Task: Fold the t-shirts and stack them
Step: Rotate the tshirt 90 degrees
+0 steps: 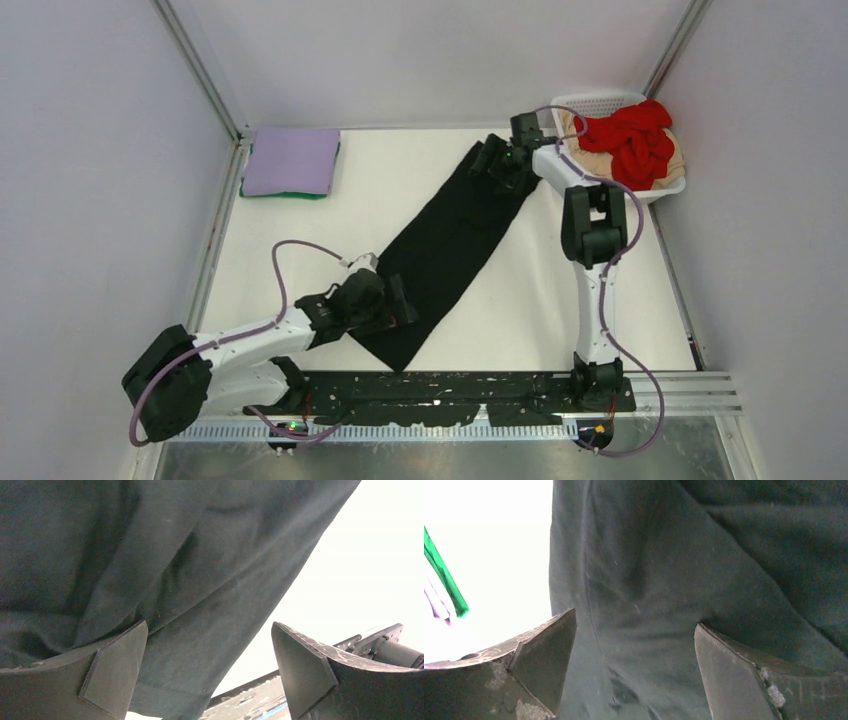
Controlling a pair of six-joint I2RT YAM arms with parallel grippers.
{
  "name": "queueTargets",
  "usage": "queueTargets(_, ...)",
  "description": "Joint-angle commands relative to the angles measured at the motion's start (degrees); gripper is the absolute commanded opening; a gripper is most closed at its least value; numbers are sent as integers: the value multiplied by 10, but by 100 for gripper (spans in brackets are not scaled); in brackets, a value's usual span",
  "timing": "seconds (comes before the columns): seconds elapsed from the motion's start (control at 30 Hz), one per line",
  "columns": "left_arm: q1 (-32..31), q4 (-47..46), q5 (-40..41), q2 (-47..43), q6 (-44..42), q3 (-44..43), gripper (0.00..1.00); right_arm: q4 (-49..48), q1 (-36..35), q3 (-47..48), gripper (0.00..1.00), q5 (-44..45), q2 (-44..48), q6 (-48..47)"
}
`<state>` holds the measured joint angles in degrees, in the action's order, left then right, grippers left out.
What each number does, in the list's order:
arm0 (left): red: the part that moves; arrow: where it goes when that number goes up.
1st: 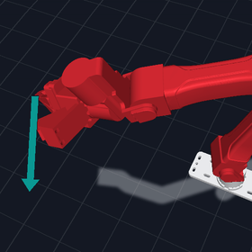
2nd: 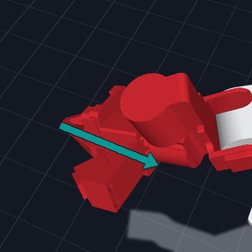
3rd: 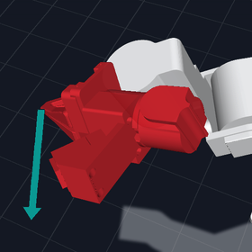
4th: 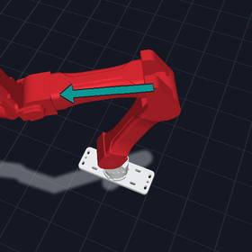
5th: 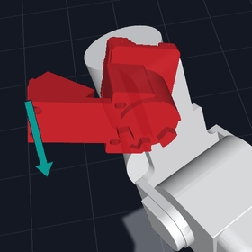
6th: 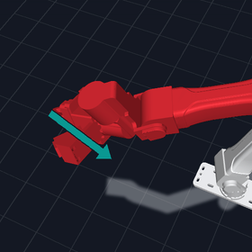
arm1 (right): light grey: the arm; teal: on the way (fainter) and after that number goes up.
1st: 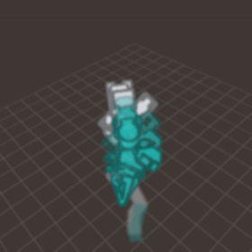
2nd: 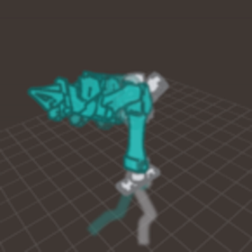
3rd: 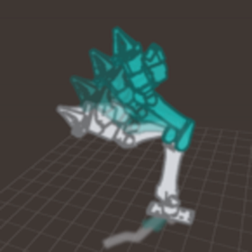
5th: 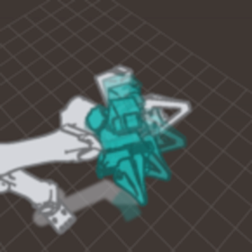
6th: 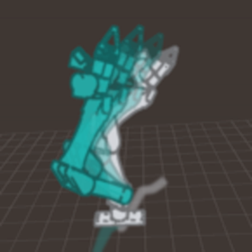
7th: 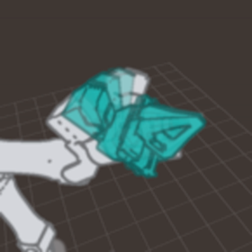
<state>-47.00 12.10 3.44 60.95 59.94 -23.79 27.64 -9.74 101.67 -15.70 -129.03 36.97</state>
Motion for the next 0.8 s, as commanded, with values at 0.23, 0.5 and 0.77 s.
queueTargets(0.23, -123, 35, 27, 156, -20, -145, 100, 78, -79, 359, 96, -12, -241, -25)
queueTargets(0.5, -195, 115, 45, 112, -128, -224, 100, -43, -81, 443, 95, -9, -245, 2)
queueTargets(0.77, -135, 231, 195, -21, -112, -188, 100, -51, -86, 309, 95, 15, -114, -107)
